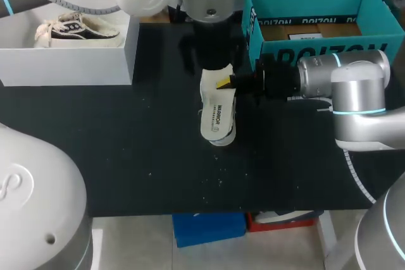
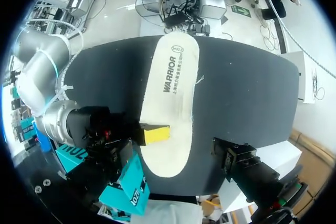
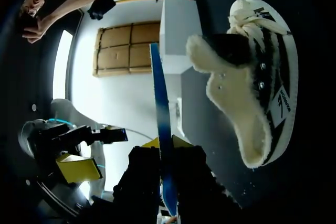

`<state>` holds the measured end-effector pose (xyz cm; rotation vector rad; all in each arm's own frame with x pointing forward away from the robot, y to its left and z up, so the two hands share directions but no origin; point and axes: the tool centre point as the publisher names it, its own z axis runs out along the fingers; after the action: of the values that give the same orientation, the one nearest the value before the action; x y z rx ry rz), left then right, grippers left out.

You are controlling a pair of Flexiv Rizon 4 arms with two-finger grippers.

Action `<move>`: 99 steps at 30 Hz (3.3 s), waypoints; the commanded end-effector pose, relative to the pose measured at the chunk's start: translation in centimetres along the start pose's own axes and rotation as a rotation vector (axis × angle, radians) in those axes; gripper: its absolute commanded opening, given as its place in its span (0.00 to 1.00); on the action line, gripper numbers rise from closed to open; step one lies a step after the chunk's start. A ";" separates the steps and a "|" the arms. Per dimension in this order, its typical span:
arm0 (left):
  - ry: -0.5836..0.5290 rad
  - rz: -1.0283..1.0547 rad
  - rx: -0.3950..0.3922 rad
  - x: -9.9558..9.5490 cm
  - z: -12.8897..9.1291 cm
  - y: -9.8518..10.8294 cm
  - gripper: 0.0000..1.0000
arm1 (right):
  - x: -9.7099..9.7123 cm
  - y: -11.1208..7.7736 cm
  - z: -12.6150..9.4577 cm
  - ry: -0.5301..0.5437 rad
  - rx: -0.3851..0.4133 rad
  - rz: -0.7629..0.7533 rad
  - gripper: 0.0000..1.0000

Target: Take the shoe out of the shoebox, open the shoe tongue, remove and reinsert the insole, then place the shoe into the shoebox

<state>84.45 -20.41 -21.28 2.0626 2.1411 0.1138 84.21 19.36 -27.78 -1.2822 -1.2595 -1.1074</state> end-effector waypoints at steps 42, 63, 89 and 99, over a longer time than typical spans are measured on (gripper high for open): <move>-0.521 -0.002 0.027 5.6 -1.5 -8.4 1.00 | -0.1 0.0 0.1 0.000 -0.002 0.000 0.00; -0.946 0.017 0.058 6.2 -0.3 -9.4 1.00 | -0.1 0.0 0.1 0.000 -0.002 0.000 0.00; -1.077 0.019 -0.034 6.7 0.8 -10.2 1.00 | -0.1 0.0 0.1 0.000 -0.002 0.000 0.00; -1.229 -0.050 -0.053 6.5 2.5 -9.2 1.00 | -0.1 0.0 0.1 0.000 -0.002 0.000 0.00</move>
<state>75.48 -14.09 -24.77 1.4246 1.3935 -0.8260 84.21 19.37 -27.78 -1.2821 -1.2594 -1.1075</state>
